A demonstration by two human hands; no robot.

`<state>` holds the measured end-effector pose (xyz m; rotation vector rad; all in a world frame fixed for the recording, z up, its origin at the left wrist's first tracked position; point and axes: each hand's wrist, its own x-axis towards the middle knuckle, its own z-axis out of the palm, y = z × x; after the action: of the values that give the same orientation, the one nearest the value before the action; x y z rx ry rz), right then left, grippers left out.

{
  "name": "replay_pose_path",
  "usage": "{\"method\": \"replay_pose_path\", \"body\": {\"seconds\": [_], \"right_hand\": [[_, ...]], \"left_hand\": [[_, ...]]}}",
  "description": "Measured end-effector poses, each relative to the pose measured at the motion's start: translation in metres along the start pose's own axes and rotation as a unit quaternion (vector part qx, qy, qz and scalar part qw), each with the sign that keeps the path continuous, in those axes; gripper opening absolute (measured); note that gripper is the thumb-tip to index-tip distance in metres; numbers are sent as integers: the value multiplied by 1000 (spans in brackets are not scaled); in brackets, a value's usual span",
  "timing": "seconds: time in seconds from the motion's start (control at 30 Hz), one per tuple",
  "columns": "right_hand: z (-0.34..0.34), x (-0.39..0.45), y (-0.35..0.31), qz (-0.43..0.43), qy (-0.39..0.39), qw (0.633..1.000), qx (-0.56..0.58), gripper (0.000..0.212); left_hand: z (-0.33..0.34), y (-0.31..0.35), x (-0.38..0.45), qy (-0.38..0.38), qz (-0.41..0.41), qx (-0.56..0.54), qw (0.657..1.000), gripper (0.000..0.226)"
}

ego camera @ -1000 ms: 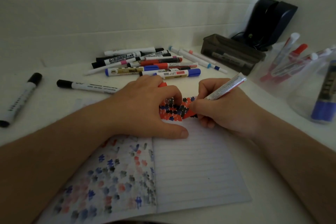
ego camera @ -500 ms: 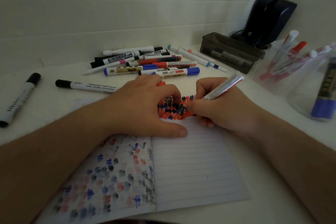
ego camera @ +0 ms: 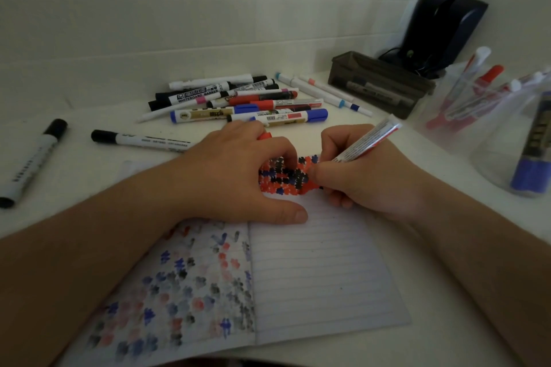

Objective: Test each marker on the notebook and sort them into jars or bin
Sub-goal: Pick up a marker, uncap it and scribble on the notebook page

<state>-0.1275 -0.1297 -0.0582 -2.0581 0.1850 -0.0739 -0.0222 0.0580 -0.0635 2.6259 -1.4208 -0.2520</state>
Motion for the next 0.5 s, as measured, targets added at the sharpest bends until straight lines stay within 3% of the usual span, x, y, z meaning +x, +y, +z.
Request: {"method": "replay_pose_path", "body": {"seconds": [0.37, 0.43, 0.5], "right_hand": [[0, 2, 3, -3, 4, 1000, 14, 29], [-1, 3, 5, -6, -13, 998, 67, 32], [-7, 5, 7, -18, -23, 984, 174, 34]], "left_hand": [[1, 0, -2, 16, 4, -12, 1000, 84], [2, 0, -3, 43, 14, -51, 998, 82], [4, -2, -3, 72, 25, -121, 990, 61]]}}
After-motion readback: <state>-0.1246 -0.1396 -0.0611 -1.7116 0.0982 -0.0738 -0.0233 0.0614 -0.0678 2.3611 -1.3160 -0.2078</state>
